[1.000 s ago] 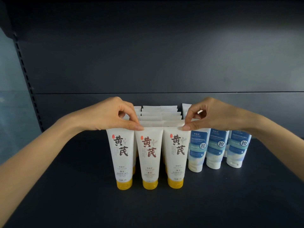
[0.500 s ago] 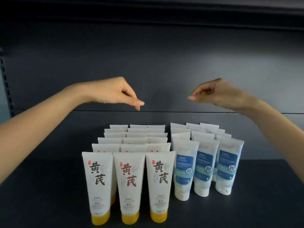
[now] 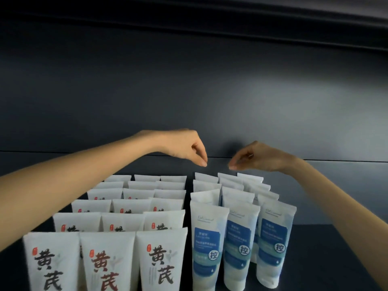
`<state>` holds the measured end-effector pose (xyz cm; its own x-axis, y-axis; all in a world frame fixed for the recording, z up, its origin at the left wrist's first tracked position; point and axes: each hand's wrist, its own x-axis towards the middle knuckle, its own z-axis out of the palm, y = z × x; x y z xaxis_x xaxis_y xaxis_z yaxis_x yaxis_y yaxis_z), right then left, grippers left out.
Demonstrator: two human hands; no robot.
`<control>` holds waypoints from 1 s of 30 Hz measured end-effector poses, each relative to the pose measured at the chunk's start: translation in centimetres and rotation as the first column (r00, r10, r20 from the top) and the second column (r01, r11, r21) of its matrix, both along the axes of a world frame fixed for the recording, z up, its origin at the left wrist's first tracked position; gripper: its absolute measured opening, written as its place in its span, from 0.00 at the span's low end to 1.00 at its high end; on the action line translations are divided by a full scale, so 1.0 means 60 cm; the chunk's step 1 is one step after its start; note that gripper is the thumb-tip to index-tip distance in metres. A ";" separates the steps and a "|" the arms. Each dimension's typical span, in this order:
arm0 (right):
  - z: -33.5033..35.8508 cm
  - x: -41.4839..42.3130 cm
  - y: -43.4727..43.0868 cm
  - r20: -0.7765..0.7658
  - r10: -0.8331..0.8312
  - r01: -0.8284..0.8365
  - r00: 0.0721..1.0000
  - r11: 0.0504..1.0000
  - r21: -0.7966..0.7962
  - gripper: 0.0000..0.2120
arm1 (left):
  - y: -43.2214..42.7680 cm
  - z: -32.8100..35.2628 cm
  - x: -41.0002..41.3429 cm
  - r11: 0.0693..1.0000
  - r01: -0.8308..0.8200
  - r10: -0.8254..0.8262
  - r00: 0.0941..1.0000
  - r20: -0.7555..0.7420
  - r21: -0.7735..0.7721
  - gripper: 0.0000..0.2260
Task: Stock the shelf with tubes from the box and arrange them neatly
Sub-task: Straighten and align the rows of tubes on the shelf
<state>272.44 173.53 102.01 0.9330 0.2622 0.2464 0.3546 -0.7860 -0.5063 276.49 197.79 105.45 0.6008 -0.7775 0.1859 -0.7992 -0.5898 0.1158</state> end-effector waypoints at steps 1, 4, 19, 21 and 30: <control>-0.003 0.006 -0.005 -0.008 0.004 -0.004 1.000 1.000 -0.006 0.03 | -0.008 -0.007 0.007 1.000 -0.002 0.002 1.000 0.001 0.004 0.09; -0.013 0.017 -0.018 -0.019 0.012 -0.013 1.000 1.000 -0.011 0.03 | -0.021 -0.024 0.024 0.999 -0.033 0.032 0.999 0.012 0.039 0.11; -0.047 0.018 -0.024 0.006 -0.005 0.006 1.000 0.996 -0.085 0.02 | -0.030 -0.045 0.029 0.961 -0.132 0.092 0.981 0.170 0.243 0.10; -0.047 0.018 -0.024 0.026 -0.015 0.017 1.000 0.997 -0.074 0.03 | -0.030 -0.048 0.030 0.962 -0.132 0.091 0.980 0.176 0.238 0.11; -0.055 0.023 -0.009 0.146 -0.051 0.073 0.988 0.986 -0.153 0.02 | -0.026 -0.055 0.037 0.963 -0.154 0.111 0.974 0.197 0.221 0.14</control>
